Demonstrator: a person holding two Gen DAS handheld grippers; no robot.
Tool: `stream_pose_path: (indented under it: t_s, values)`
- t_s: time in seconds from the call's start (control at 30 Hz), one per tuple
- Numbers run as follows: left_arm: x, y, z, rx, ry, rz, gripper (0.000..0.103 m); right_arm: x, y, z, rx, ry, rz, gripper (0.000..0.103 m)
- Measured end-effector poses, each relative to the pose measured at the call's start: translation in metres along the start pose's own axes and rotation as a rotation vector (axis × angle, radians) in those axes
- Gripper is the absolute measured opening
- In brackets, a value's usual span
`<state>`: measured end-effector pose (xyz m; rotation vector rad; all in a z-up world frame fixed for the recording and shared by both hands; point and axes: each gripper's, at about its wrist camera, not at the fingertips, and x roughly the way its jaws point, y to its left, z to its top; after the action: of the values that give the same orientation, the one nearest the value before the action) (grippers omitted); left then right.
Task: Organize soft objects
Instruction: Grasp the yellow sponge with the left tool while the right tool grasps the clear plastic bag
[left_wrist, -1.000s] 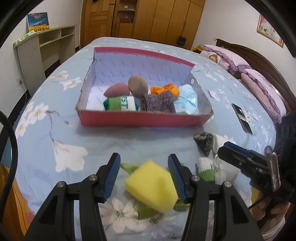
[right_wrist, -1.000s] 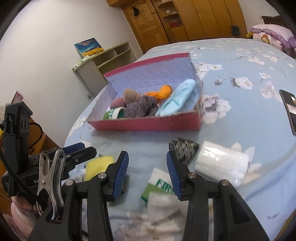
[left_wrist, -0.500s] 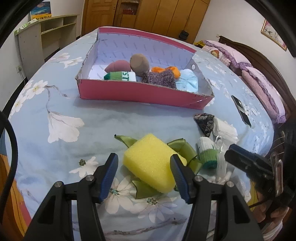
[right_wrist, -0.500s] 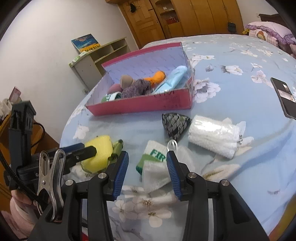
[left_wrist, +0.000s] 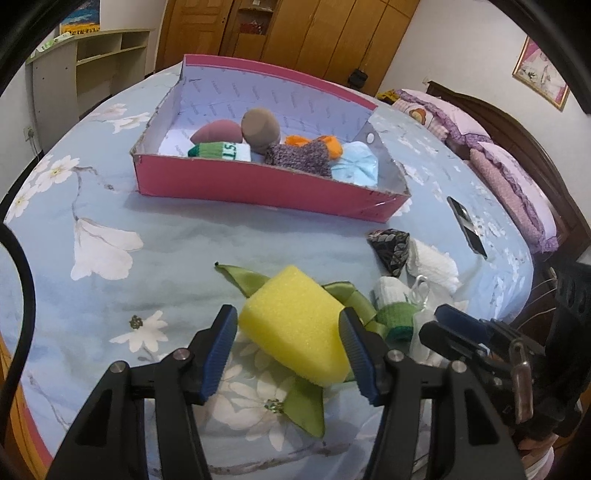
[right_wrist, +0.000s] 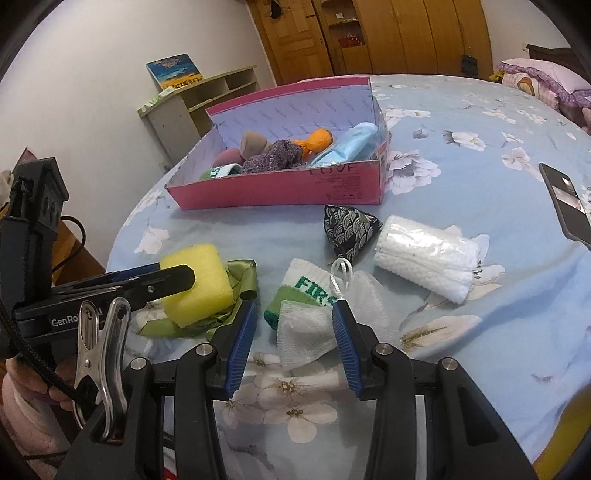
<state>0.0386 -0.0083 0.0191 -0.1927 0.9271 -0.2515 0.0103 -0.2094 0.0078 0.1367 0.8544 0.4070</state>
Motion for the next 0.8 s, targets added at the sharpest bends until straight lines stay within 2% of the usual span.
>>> stream_pose_path:
  t_s: [0.1,0.37,0.43,0.6,0.8]
  values:
    - [0.001,-0.002,0.000,0.008,0.001,-0.004,0.051,-0.004,-0.002,0.000,0.002,-0.008,-0.001,0.044]
    - [0.003,-0.002,-0.001,-0.001,0.015,-0.013,0.051,-0.017,-0.016,0.007,0.008,-0.044,-0.055,0.045]
    - [0.005,-0.002,-0.001,-0.010,0.026,-0.007,0.053,-0.015,-0.023,0.006,0.019,-0.030,-0.068,0.049]
    - [0.009,0.004,-0.003,-0.062,0.046,-0.033,0.054,0.002,-0.036,-0.002,0.064,0.035,-0.096,0.051]
    - [0.006,-0.002,-0.004,-0.036,0.042,-0.032,0.054,0.008,-0.043,-0.008,0.091,0.038,-0.037,0.051]
